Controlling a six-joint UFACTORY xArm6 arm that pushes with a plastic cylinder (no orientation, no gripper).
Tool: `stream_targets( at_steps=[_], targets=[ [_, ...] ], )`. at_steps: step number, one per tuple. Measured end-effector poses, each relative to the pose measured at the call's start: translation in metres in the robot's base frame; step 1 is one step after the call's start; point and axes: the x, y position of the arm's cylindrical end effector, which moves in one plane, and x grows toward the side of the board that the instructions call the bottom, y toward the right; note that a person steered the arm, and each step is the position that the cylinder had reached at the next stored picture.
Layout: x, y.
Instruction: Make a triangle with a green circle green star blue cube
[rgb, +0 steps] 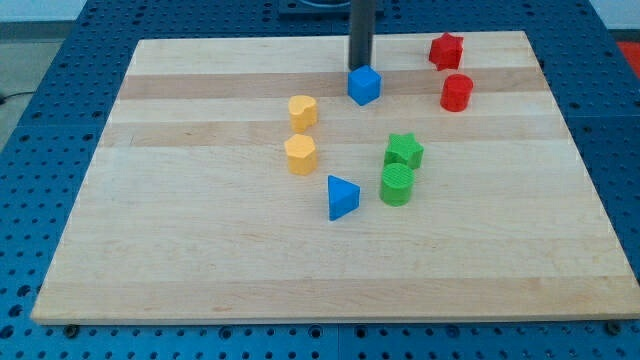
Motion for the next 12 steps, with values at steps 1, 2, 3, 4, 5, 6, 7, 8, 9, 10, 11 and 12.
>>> stream_targets(
  at_steps=[1,2,3,4,5,6,7,8,9,10,11,12],
  targets=[
    [0.042,0.032],
    [0.061,0.07],
    [0.058,0.025],
    [0.062,-0.006],
    [0.089,0.037],
    [0.091,0.086],
    [0.101,0.075],
    [0.122,0.073],
    [0.133,0.102],
    [0.135,0.04],
    [0.163,0.045],
    [0.224,0.06]
  ],
)
